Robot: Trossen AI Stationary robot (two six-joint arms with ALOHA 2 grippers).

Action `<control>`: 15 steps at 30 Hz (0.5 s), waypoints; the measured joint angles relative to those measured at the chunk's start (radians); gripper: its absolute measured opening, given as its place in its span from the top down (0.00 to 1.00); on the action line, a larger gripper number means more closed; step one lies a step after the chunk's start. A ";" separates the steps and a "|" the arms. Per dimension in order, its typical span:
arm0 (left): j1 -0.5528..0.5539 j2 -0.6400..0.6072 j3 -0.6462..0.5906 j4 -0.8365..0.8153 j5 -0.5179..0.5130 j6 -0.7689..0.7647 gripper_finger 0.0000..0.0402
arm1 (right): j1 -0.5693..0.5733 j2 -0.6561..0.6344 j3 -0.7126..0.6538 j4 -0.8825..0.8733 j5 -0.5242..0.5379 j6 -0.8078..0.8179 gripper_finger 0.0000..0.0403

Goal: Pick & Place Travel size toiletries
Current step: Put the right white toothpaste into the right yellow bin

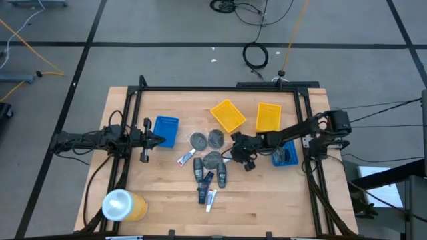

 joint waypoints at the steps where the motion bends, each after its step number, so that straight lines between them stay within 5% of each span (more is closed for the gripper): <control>1: 0.000 0.000 0.000 -0.001 0.000 0.000 0.98 | -0.004 -0.010 0.000 -0.017 0.002 0.026 0.76; 7: 0.000 0.000 0.000 0.000 0.000 0.000 0.98 | -0.001 -0.145 -0.001 -0.177 0.134 0.215 0.97; 15: 0.000 0.000 0.000 -0.001 0.000 0.000 0.98 | -0.082 -0.464 -0.001 -0.608 0.451 0.698 0.89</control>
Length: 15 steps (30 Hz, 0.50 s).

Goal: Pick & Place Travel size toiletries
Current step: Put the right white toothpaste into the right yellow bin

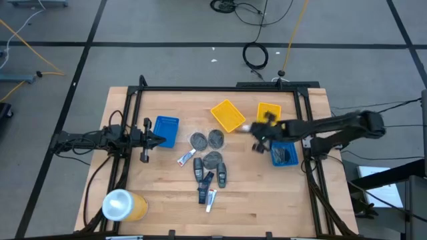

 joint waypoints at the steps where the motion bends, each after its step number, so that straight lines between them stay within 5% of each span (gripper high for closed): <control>1: 0.000 0.000 0.000 0.000 0.000 0.000 0.98 | -0.032 -0.027 0.000 -0.040 0.016 0.071 0.89; 7: 0.000 0.000 0.000 0.000 0.000 0.000 0.98 | -0.256 -0.074 -0.021 -0.131 0.015 0.227 0.92; 15: 0.000 0.000 0.000 0.000 0.000 0.000 0.98 | -0.426 0.014 -0.091 0.090 -0.191 0.216 0.92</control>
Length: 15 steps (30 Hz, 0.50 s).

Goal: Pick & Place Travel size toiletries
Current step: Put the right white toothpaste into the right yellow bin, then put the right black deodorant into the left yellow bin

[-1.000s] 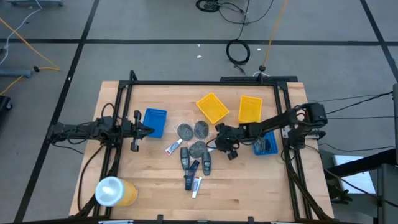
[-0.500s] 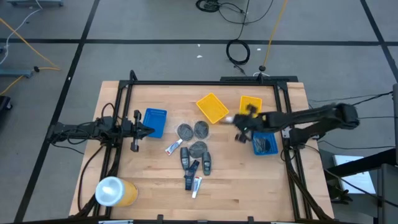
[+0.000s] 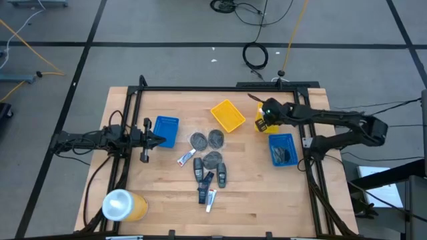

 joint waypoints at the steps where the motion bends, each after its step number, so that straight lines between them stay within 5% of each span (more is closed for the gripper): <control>1: 0.000 0.000 0.000 0.000 0.000 0.000 0.98 | -0.009 0.015 0.000 0.002 0.000 0.008 0.92; 9: 0.000 0.000 0.000 0.000 0.000 0.000 0.98 | -0.027 0.116 -0.002 0.037 0.030 0.048 0.90; 15: 0.000 0.000 0.000 0.000 0.000 0.000 0.98 | -0.027 0.125 -0.002 0.029 0.055 0.035 0.80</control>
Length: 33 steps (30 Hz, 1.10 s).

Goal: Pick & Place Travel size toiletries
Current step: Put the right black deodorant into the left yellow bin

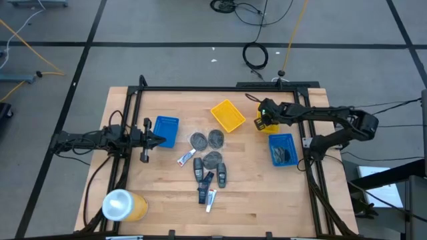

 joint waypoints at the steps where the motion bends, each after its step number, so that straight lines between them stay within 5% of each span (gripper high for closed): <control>1: 0.000 0.000 0.000 0.000 0.000 0.000 0.98 | 0.000 -0.003 0.000 -0.001 0.000 -0.008 0.77; 9: 0.000 0.000 0.000 0.000 0.000 0.000 0.98 | 0.022 -0.125 0.000 0.012 -0.004 -0.066 0.54; 17: 0.000 0.000 0.000 0.000 0.000 0.000 0.98 | 0.273 -0.232 0.000 0.111 -0.056 -0.139 0.52; 22: 0.000 0.000 0.000 0.000 0.000 0.000 0.98 | 0.486 -0.164 -0.033 0.398 -0.228 -0.327 0.54; 26: 0.000 0.000 0.000 0.001 0.000 0.000 0.98 | 0.641 -0.049 -0.157 0.913 -0.426 -0.457 0.54; 29: 0.000 0.000 0.000 0.001 -0.001 0.000 0.98 | 0.718 0.051 -0.197 1.225 -0.314 -0.415 0.53; 33: 0.000 0.000 0.000 0.000 0.000 0.000 0.98 | 0.791 0.105 -0.132 1.130 -0.102 -0.390 0.47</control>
